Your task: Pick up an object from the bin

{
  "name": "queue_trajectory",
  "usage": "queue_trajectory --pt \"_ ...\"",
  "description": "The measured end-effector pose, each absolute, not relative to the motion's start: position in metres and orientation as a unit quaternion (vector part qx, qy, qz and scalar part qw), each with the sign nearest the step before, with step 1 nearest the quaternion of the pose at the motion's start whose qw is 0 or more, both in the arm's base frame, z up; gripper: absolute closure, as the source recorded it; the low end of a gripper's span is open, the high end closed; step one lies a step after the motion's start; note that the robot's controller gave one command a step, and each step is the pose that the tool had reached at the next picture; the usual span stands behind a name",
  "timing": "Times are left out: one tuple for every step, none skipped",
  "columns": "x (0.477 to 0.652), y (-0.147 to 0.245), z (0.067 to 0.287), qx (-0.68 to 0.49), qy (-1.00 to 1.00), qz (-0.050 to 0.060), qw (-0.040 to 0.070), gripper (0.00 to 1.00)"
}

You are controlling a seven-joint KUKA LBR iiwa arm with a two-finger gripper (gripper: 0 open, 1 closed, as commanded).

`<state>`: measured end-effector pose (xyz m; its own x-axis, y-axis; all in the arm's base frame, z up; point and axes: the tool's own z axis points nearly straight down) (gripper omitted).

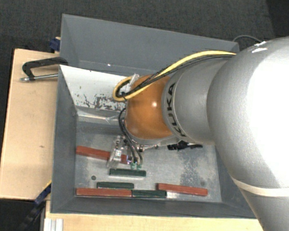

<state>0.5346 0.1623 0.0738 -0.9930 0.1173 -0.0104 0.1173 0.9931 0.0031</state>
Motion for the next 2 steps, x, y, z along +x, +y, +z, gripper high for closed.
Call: queue_trajectory --pt "0.519 0.17 0.074 0.056 0.998 -0.002 0.004 1.0" --pt "0.568 0.177 0.226 0.081 0.997 0.002 0.004 1.0"
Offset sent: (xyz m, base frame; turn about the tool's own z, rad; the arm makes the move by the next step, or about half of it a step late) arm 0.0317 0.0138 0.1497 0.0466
